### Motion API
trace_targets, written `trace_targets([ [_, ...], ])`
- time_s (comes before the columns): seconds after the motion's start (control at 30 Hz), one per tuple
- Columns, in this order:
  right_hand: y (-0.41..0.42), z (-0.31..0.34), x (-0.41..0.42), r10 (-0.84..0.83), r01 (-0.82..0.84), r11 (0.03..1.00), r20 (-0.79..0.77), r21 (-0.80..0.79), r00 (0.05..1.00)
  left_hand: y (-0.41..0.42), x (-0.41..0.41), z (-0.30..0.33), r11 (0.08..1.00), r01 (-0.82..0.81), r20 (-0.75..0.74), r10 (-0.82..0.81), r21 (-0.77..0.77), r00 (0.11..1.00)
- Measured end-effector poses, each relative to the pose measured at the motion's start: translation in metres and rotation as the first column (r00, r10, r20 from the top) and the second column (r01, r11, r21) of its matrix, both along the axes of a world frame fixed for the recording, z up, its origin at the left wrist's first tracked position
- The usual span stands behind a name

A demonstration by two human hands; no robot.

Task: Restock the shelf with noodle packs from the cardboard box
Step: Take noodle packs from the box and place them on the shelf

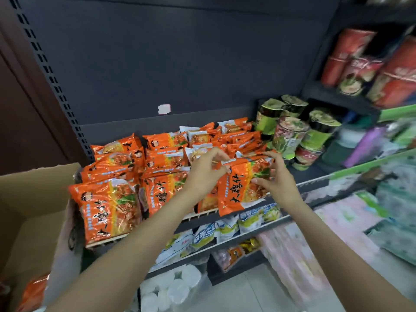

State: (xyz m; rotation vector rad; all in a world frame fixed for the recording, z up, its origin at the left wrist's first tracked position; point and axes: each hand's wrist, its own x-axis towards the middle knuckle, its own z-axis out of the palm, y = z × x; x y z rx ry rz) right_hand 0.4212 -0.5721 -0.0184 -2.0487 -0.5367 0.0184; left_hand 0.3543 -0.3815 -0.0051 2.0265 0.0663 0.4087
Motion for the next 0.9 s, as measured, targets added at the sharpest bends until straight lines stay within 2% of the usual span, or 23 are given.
trace_targets([
  [0.17, -0.046, -0.017, 0.076, -0.014, 0.021, 0.995, 0.076, -0.093, 0.997, -0.055, 0.063, -0.009, 0.999, -0.022, -0.038, 0.023, 0.023, 0.999],
  [0.4, -0.07, -0.057, 0.151, 0.059, -0.056, 0.985, 0.019, -0.162, 0.998, -0.097, 0.121, -0.042, 0.968, -0.159, -0.141, 0.188, 0.194, 0.972],
  [0.53, -0.069, -0.076, 0.173, 0.123, -0.101, 0.923, 0.035, -0.371, 0.992, -0.104, 0.134, -0.052, 0.939, -0.144, -0.232, 0.222, 0.313, 0.947],
  [0.63, -0.07, -0.082, 0.172, 0.173, -0.013, 0.832, 0.238, -0.555, 0.956, -0.105, 0.137, -0.06, 0.855, -0.084, -0.292, 0.265, 0.512, 0.919],
  [0.77, -0.068, -0.082, 0.173, 0.286, 0.137, 0.782, 0.545, -0.608, 0.788, -0.105, 0.14, -0.061, 0.677, -0.067, -0.245, 0.354, 0.733, 0.903],
  [0.83, -0.064, -0.085, 0.173, 0.32, 0.132, 0.786, 0.58, -0.604, 0.749, -0.106, 0.142, -0.063, 0.604, -0.068, -0.221, 0.391, 0.794, 0.893],
  [0.9, -0.058, -0.083, 0.172, 0.365, 0.072, 0.756, 0.511, -0.65, 0.778, -0.107, 0.145, -0.066, 0.576, -0.066, -0.229, 0.424, 0.815, 0.876],
])
